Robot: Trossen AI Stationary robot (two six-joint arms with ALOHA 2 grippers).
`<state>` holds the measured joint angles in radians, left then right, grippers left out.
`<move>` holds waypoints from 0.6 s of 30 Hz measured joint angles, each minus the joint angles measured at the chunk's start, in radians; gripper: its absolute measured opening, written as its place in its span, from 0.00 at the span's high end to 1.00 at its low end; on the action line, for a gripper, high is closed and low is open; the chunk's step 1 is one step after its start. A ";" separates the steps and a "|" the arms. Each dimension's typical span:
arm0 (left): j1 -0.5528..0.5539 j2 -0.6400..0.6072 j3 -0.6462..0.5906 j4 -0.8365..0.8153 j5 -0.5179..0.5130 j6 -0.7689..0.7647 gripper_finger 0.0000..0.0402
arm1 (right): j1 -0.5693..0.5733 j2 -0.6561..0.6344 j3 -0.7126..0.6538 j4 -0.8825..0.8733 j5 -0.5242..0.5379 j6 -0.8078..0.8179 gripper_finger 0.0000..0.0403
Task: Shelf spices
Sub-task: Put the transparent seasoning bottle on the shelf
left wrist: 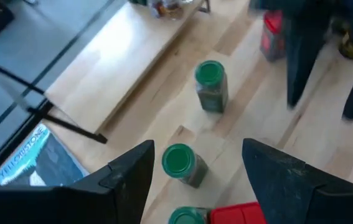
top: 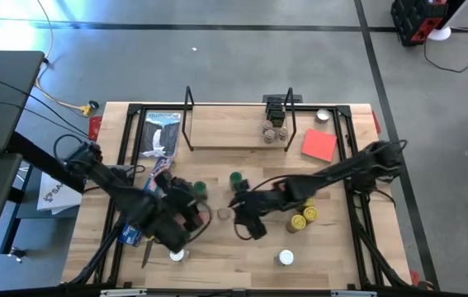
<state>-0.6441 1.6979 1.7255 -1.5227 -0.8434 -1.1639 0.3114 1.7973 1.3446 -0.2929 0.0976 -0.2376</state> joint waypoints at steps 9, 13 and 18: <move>-0.059 -0.033 -0.164 0.005 -0.004 -0.211 0.40 | -0.085 0.235 0.236 -0.145 -0.091 -0.015 0.40; -0.059 -0.033 -0.189 0.010 0.018 -0.223 0.40 | -0.088 0.290 0.304 -0.191 -0.104 0.010 0.40; -0.059 -0.033 -0.192 0.010 0.022 -0.222 0.40 | -0.080 0.317 0.310 -0.197 -0.116 0.019 0.40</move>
<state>-0.7033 1.6646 1.5337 -1.5131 -0.8211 -1.3861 0.2317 2.1146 1.6550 -0.4901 -0.0182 -0.2183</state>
